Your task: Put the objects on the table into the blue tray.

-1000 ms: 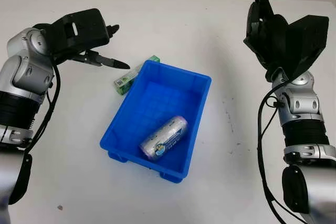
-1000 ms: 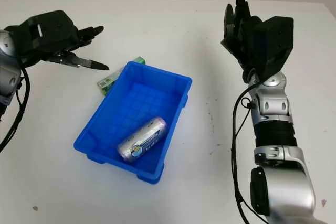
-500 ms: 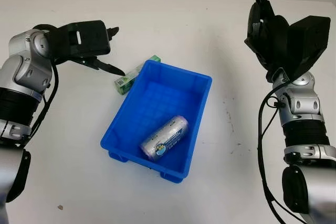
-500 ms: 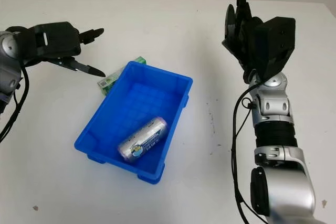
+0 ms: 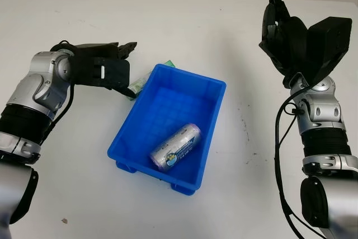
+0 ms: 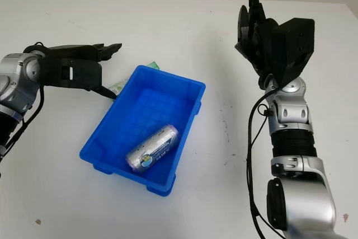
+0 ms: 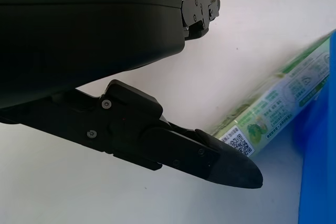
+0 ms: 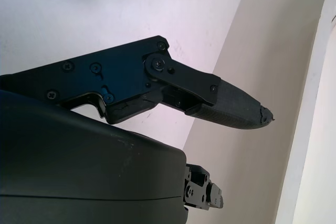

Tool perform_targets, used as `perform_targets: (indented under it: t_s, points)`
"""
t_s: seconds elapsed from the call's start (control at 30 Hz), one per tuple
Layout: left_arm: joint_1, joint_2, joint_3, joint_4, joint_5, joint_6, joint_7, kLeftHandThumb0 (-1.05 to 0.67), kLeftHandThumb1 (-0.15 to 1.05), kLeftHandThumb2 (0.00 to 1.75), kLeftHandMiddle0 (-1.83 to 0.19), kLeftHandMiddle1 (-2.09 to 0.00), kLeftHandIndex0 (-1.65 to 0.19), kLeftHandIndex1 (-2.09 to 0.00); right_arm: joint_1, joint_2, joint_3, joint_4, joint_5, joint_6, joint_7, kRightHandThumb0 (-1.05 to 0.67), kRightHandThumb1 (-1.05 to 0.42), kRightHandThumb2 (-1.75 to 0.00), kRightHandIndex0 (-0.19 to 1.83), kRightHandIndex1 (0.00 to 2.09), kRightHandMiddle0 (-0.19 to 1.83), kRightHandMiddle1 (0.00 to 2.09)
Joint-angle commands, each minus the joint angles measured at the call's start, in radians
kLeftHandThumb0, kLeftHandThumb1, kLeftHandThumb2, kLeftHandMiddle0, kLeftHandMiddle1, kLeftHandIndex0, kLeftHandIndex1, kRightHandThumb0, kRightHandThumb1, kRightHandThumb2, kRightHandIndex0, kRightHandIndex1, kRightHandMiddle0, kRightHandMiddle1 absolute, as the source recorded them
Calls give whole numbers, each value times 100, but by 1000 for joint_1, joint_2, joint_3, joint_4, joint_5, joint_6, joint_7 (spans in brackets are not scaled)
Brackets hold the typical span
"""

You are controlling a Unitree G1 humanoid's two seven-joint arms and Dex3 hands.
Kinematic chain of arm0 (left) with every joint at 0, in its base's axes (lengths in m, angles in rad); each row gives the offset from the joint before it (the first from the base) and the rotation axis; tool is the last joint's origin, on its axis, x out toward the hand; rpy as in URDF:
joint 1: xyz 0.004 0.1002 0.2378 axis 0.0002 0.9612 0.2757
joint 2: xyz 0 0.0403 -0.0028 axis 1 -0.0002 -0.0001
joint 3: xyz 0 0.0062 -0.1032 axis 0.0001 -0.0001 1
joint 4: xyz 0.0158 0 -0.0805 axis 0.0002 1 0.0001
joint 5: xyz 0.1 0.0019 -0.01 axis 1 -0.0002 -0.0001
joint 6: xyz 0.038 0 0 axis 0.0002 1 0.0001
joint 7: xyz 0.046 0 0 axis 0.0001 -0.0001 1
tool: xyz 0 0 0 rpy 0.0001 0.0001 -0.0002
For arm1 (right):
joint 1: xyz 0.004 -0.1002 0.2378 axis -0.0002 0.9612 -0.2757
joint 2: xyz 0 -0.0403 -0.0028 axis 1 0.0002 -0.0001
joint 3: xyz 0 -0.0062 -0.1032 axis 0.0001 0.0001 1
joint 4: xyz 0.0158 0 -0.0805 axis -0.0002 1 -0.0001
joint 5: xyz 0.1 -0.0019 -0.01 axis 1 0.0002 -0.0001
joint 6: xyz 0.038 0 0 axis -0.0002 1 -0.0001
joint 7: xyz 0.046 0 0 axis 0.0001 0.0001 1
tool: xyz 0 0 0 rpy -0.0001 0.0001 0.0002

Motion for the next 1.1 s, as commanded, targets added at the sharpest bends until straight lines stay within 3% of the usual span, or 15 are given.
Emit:
perform_targets:
  t_s: [0.0,0.23,0.5,0.6,0.63,0.67,0.7,0.8,0.83,0.93,1.07]
  points:
    - [4,-11,-10,-1,3,4,-5,-94,101,6,19,0,19,0,11,-1,-6,-25,1,-8,-4,-73,-105,-81,-19,0,-19,0]
    - [24,-32,-44,-9,57,40,3,-97,105,10,19,0,19,0,22,-4,-9,-42,4,-1,-9,-73,-105,-80,-19,0,-19,0]
    - [23,-57,-34,5,23,74,-5,-94,105,8,19,0,19,0,25,-7,-9,-48,2,2,-8,-73,-105,-80,-19,0,-19,0]
    - [43,-87,-12,-30,20,147,38,-89,104,8,18,-1,17,-1,22,-5,-5,-43,-2,0,-10,-73,-105,-79,-19,0,-19,0]
    - [56,-97,-3,-42,18,158,73,-86,102,7,10,-66,13,-3,20,-5,-4,-37,-3,-4,-7,-73,-105,-80,-19,0,-19,0]
    - [69,-104,3,-52,17,159,107,-81,103,7,14,-107,3,-8,19,-5,-3,-35,-4,-4,-8,-73,-105,-80,-19,0,-19,0]
    - [80,-106,8,-52,10,140,138,-72,104,9,10,-164,-16,-34,18,-4,-4,-33,-2,-6,-6,-73,-105,-80,-19,0,-19,0]
    - [106,-115,14,-34,-7,76,220,-50,105,26,-33,-203,-9,-170,16,-2,-9,-22,2,-18,-8,-72,-105,-79,-19,0,-19,0]
    - [108,-117,12,-31,-8,69,228,-46,105,31,-43,-206,-6,-189,16,-1,-10,-20,2,-21,-9,-72,-105,-78,-19,0,-19,0]
    - [103,-125,8,-14,-14,54,232,-42,105,39,-55,-209,-7,-207,15,-2,-12,-16,4,-23,-9,-72,-105,-77,-19,0,-19,0]
    - [98,-143,13,10,-39,23,234,-43,105,48,-103,-209,-45,-209,18,-8,-12,-10,1,-34,-7,-70,-105,-77,-19,0,-19,0]
